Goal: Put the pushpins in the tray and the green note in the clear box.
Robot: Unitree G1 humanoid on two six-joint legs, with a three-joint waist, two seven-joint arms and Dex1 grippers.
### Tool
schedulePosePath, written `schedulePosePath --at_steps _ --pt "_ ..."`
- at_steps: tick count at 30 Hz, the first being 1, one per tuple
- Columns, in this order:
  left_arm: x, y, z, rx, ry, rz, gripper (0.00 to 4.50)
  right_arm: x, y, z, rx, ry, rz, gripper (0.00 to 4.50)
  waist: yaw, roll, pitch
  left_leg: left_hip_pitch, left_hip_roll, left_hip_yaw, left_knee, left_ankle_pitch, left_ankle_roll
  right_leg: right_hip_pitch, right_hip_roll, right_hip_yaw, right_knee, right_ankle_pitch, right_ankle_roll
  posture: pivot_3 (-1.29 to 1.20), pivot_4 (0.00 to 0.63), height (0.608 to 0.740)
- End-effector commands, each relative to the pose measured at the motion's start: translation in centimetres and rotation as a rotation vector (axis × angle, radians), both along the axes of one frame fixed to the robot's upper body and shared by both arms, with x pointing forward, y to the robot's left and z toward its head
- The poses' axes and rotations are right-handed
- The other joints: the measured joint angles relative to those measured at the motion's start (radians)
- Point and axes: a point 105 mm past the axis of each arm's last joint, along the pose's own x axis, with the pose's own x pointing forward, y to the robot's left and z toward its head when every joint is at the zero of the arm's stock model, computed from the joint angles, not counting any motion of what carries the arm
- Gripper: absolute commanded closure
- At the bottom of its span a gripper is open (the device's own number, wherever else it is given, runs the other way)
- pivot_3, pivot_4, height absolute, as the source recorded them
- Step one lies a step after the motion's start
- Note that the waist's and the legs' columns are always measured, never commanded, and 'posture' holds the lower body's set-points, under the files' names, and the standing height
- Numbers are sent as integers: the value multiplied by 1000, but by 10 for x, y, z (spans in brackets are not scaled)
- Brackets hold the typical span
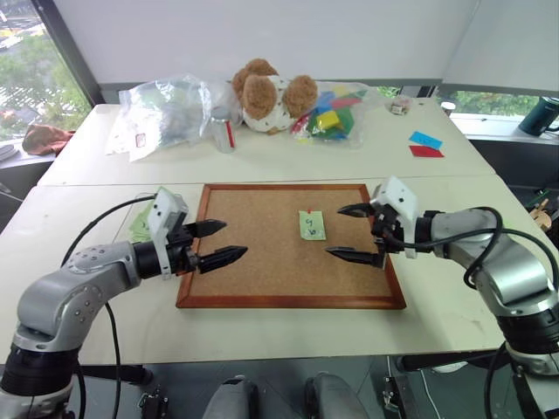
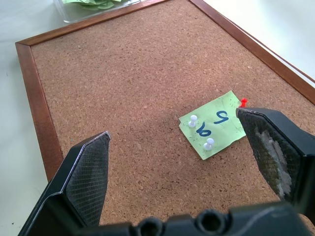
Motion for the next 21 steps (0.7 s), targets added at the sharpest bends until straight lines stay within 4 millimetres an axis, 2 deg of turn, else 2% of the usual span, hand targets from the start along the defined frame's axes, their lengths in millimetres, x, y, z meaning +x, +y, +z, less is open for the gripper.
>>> schedulePosePath --at_steps 1,10,12,14,17,20,21 --pt "3 1 3 9 -42 15 34 1 -1 13 1 -54 -4 0 0 0 0 0 0 0 0 0 0 0 0 0 0 0 0 0 150 740" --pt "11 -13 -18 73 -69 34 34 3 1 13 10 -64 -12 0 0 0 0 0 0 0 0 0 0 0 0 0 0 0 0 0 150 740" --pt "17 -17 -24 102 -87 47 571 4 2 13 12 -64 -13 0 1 0 0 0 0 0 0 0 0 0 0 0 0 0 0 0 150 740" --pt "19 -29 -29 93 -91 32 1316 5 4 12 18 -65 -13 0 1 0 0 0 0 0 0 0 0 0 0 0 0 0 0 0 150 740" --pt "23 -47 -36 77 -90 32 2860 9 6 11 37 -61 -35 0 1 0 0 0 0 0 0 0 0 0 0 0 0 0 0 0 150 740" --pt "34 -57 -48 67 -69 45 4425 28 6 1 35 -29 -131 0 0 0 0 0 0 0 0 0 0 0 0 0 1 0 0 0 150 740" --pt "36 -60 -51 62 -60 47 4472 33 7 0 43 -19 -161 0 -2 0 0 0 0 0 1 0 0 0 0 0 1 0 0 0 150 740"
